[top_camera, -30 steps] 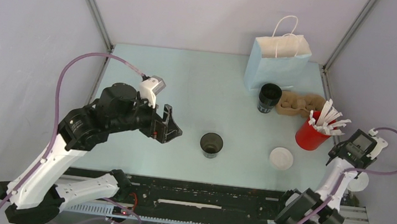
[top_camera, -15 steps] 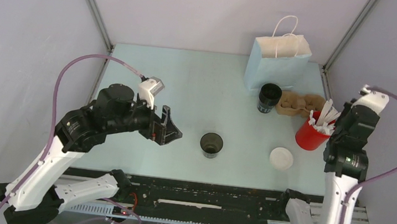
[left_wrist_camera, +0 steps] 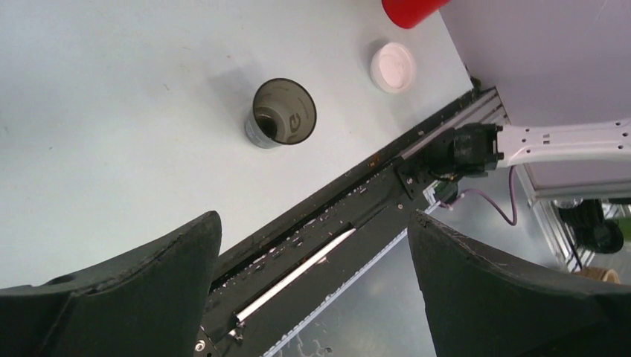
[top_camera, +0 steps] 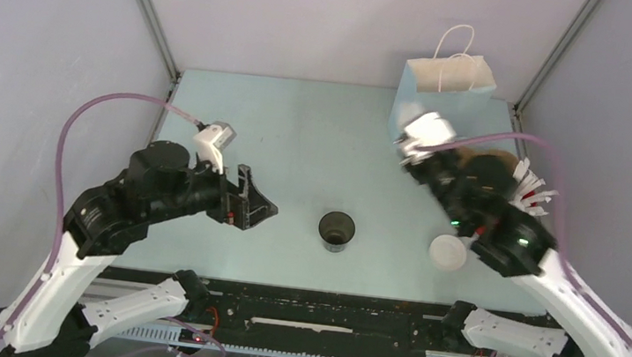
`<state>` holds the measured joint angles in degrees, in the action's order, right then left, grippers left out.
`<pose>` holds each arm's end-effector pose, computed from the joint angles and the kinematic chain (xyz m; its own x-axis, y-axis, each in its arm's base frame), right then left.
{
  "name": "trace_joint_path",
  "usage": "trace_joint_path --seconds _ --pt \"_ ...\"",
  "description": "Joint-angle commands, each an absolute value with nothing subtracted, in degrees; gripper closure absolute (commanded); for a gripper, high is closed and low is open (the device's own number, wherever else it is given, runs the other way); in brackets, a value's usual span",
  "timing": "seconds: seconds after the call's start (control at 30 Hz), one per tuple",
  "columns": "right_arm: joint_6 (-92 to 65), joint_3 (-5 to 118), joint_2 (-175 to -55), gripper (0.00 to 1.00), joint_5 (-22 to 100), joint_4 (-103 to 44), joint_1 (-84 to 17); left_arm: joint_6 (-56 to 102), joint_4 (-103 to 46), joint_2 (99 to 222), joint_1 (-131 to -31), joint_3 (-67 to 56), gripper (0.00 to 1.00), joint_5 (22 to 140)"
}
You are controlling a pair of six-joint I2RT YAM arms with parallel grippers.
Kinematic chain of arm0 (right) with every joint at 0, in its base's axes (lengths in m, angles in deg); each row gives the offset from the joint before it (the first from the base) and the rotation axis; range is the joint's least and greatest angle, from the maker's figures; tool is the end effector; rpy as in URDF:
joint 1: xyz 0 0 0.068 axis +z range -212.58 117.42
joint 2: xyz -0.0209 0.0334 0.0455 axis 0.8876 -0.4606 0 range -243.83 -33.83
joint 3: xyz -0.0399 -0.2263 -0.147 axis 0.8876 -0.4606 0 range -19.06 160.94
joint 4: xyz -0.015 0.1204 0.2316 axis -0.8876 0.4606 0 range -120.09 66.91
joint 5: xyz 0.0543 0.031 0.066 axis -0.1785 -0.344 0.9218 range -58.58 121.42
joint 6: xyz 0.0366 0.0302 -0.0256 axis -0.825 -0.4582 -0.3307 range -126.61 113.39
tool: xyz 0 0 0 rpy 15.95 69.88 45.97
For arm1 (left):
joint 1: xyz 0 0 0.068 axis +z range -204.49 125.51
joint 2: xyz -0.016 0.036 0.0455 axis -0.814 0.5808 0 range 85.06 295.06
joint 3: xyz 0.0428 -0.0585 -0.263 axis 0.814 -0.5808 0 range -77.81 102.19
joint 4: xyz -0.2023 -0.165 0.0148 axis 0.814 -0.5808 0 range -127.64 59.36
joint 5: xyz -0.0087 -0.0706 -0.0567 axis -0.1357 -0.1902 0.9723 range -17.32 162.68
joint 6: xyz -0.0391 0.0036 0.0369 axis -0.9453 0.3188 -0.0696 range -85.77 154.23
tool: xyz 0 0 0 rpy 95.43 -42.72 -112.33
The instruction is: Pack the takeout coffee
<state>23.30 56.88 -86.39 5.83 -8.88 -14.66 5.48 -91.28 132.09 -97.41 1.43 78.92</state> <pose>0.1231 0.1133 0.4794 0.2116 -0.4368 -0.8743 -0.3167 0.8157 -0.4841 0.0791 -0.0788 0.4360 -0.6649 -0.0346 -0.7461 0.4871 0.7371 -0.4684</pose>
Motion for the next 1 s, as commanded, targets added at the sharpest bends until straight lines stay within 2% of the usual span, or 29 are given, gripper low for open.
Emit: trace_joint_path --seconds 0.0,0.13,0.23,0.5,0.83,0.97 --pt "27.22 50.05 -93.76 0.68 13.06 -4.75 -3.75 2.45 -92.95 129.58 -94.27 2.21 0.0 74.94" --pt "23.38 41.92 -95.42 0.68 27.04 -7.63 0.48 1.9 -93.89 128.04 -85.93 -0.62 0.0 79.12" --pt "21.54 38.73 -97.98 0.68 30.72 -6.99 1.13 1.66 -92.47 126.19 -80.03 -3.52 0.0 83.71" --pt "22.76 36.19 -100.66 0.67 30.67 -3.66 1.55 -1.72 -86.55 122.77 -77.52 -10.53 0.0 87.94" --pt "27.75 35.26 -104.87 0.67 19.01 -8.05 2.72 -0.64 -88.23 122.33 -77.54 -11.22 0.0 89.23" --pt "27.93 35.2 -104.26 0.67 18.74 -9.28 3.12 -0.93 -87.8 121.99 -77.53 -12.04 0.0 90.17"
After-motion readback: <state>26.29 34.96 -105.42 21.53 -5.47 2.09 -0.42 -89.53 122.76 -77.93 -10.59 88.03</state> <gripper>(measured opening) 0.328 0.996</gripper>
